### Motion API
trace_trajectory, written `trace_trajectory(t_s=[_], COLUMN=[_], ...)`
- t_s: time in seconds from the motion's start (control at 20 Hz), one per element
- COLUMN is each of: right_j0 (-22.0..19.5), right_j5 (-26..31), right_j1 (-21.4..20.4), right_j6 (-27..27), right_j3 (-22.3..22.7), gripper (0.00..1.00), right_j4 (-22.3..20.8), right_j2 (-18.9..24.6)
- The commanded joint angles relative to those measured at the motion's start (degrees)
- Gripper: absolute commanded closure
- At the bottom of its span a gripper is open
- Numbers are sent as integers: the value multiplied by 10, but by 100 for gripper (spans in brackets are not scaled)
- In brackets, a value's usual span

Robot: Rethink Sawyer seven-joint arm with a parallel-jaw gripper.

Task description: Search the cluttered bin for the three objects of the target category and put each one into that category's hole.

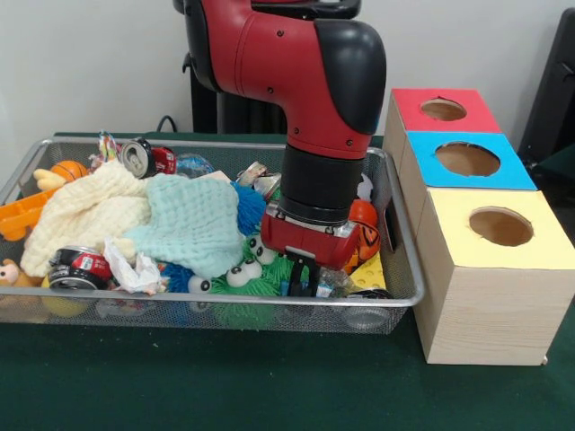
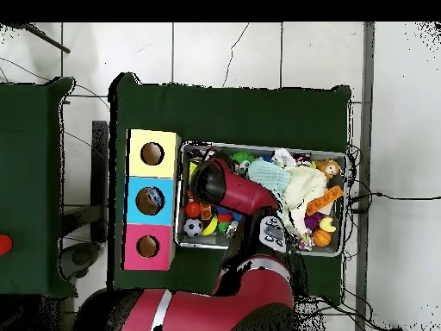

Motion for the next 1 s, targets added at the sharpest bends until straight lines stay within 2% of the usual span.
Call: trace_trajectory(t_s=[0.05,0.4,1.0], right_j0=[-3,11,20], right_j5=[19,118,128], right_j1=[-10,-91,-108], right_j6=[90,82,87], right_j3=[26,55,66], gripper=[100,100,100], right_j4=[-5,3,0], right_j2=[43,25,20])
